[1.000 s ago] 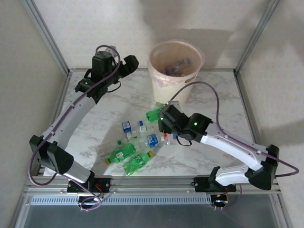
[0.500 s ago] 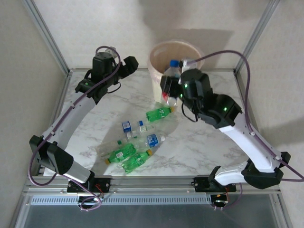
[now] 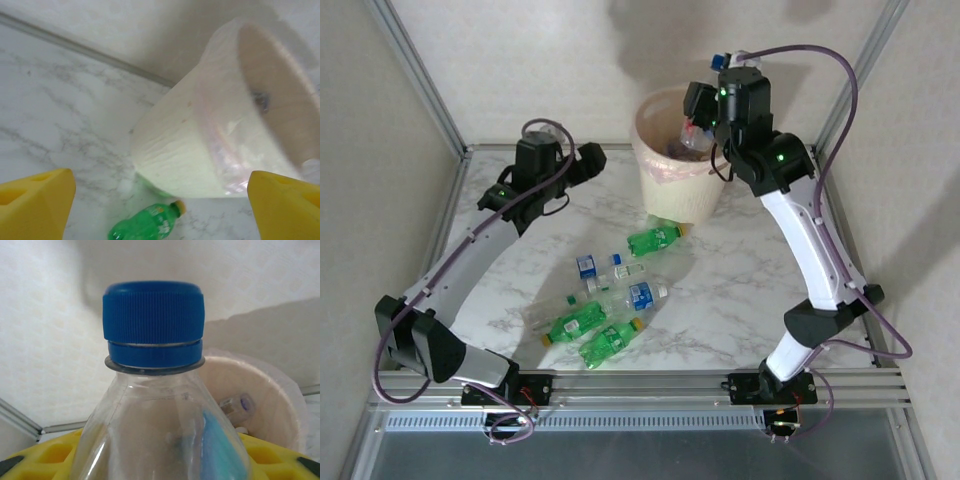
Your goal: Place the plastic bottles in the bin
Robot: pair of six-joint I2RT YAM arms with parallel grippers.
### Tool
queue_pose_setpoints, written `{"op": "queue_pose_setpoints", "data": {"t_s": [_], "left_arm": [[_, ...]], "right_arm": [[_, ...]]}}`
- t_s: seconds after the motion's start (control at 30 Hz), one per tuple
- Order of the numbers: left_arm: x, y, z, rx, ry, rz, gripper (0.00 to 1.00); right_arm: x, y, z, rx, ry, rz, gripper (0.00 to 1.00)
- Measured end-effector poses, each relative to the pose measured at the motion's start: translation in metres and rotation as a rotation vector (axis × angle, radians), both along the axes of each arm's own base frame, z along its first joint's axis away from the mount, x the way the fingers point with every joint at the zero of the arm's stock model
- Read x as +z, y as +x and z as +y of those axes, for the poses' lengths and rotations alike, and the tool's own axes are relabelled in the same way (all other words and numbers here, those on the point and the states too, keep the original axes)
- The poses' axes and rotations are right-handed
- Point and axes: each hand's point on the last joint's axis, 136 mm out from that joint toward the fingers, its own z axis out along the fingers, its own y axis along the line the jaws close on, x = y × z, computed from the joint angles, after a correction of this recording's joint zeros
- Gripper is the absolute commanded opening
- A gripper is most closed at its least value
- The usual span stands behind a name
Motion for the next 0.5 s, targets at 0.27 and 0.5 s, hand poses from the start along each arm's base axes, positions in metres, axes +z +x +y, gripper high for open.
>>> {"op": "queue_pose_setpoints", "data": {"t_s": [0.27,0.5], "left_arm": [[-0.067,-0.019,-0.019,-0.115,0.138,0.061,0.86],[-0.085,-0.025,-0.081,-0.315,0.29,-0.048,0.89]], "right_arm": [[-0.022,0.048,-0.019,-0.033,0.021,0.031,0.46],[-0.047,0.088,-0.029,-0.049,0.045,0.069,0.79]]}}
